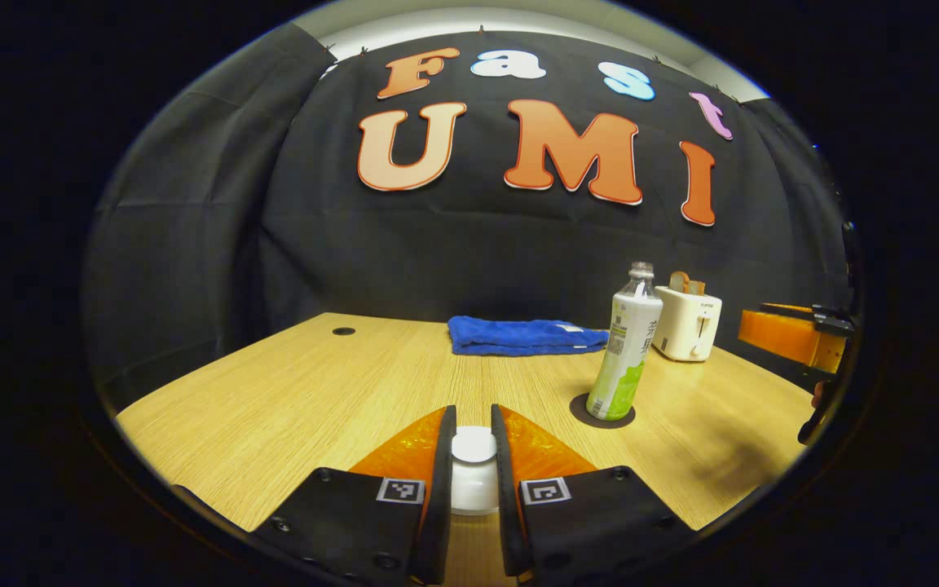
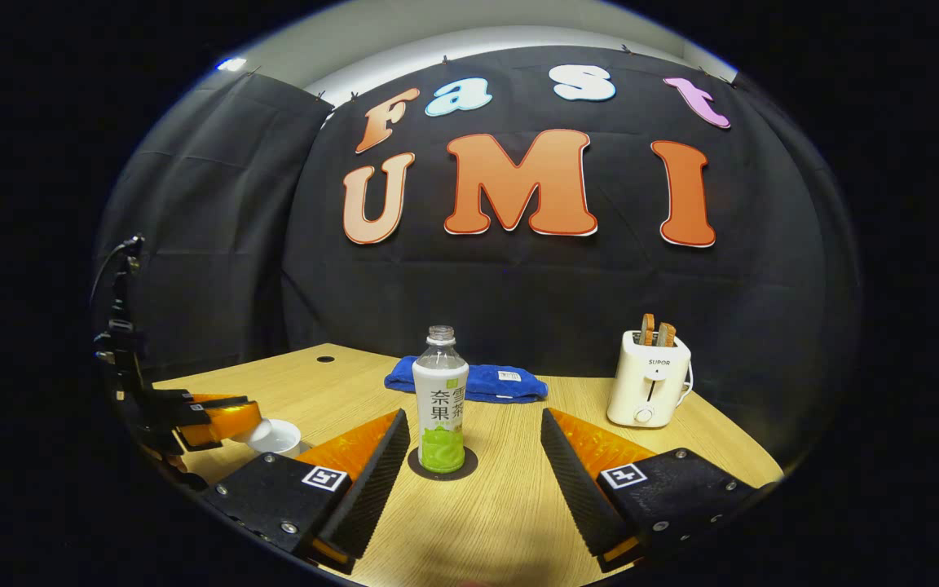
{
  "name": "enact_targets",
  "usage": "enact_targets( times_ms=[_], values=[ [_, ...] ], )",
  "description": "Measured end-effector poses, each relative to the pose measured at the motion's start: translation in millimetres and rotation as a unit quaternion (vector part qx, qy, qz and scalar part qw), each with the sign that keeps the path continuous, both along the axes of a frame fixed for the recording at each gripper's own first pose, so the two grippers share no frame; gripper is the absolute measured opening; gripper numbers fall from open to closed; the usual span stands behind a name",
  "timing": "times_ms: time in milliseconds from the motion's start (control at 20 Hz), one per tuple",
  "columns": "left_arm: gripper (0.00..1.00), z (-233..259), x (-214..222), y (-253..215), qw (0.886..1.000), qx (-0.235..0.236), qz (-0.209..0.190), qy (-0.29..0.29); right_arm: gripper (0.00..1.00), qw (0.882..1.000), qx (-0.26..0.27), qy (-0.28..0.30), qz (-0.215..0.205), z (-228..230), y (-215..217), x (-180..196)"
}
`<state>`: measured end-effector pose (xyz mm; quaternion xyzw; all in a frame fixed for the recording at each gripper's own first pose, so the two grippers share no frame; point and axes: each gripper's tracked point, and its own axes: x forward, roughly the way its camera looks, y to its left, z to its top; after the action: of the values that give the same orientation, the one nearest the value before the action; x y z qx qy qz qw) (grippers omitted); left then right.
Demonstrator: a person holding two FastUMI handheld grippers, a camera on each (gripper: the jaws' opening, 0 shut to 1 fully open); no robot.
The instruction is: Open the teacup lid with one hand, grasp the water bottle and pour water into the teacup with the other hand; after pouring, place the water bottle on the coaster and then close the teacup lid.
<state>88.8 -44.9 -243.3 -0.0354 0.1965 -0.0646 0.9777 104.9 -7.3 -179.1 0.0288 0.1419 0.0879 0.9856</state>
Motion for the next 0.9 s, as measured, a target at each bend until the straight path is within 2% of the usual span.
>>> enact_targets(
  times_ms=[100, 150, 200, 250, 300, 500, 650, 750, 800, 900],
  values=[
    [0.26, -9.4, 8.4, -2.6, 1.000, 0.003, 0.001, 0.011, 0.97, 1.000, -0.002, -0.002, 0.004, -0.3, -0.5, -1.8],
    [0.29, -11.7, 11.5, -4.7, 1.000, 0.005, 0.000, 0.013, 0.97, 1.000, -0.003, -0.003, 0.005, -0.2, -0.5, -3.0],
    [0.27, -13.2, 13.7, -5.0, 1.000, 0.009, 0.000, 0.013, 0.97, 1.000, -0.004, -0.005, 0.006, -0.3, -0.2, -3.7],
    [0.32, -17.3, 13.7, -5.5, 1.000, 0.015, 0.000, 0.018, 0.97, 1.000, -0.005, -0.005, 0.006, -1.0, -0.6, -3.0],
    [0.29, -19.3, 14.7, -7.7, 1.000, 0.017, -0.001, 0.019, 0.97, 1.000, -0.002, -0.005, 0.009, -0.7, 0.7, -3.9],
    [0.27, -21.1, 18.1, -11.9, 1.000, 0.025, -0.003, 0.014, 0.97, 1.000, -0.001, -0.003, 0.015, -2.0, 2.3, -6.1],
    [0.38, -22.9, 16.2, -12.1, 0.999, 0.031, -0.007, 0.023, 0.97, 1.000, -0.006, -0.005, 0.016, -1.9, 4.5, -13.7],
    [0.58, -15.3, 13.5, -9.9, 0.999, 0.031, -0.001, 0.014, 0.97, 1.000, -0.006, -0.010, 0.013, 2.7, 4.0, -14.5],
    [0.62, -9.8, 12.0, -9.5, 0.999, 0.031, 0.001, 0.008, 0.97, 1.000, -0.005, -0.011, 0.010, 5.4, 3.5, -16.1],
    [0.77, 3.9, 6.3, -8.5, 0.999, 0.036, 0.002, -0.003, 0.97, 1.000, -0.003, -0.015, 0.003, 11.0, 2.2, -19.9]
  ],
)
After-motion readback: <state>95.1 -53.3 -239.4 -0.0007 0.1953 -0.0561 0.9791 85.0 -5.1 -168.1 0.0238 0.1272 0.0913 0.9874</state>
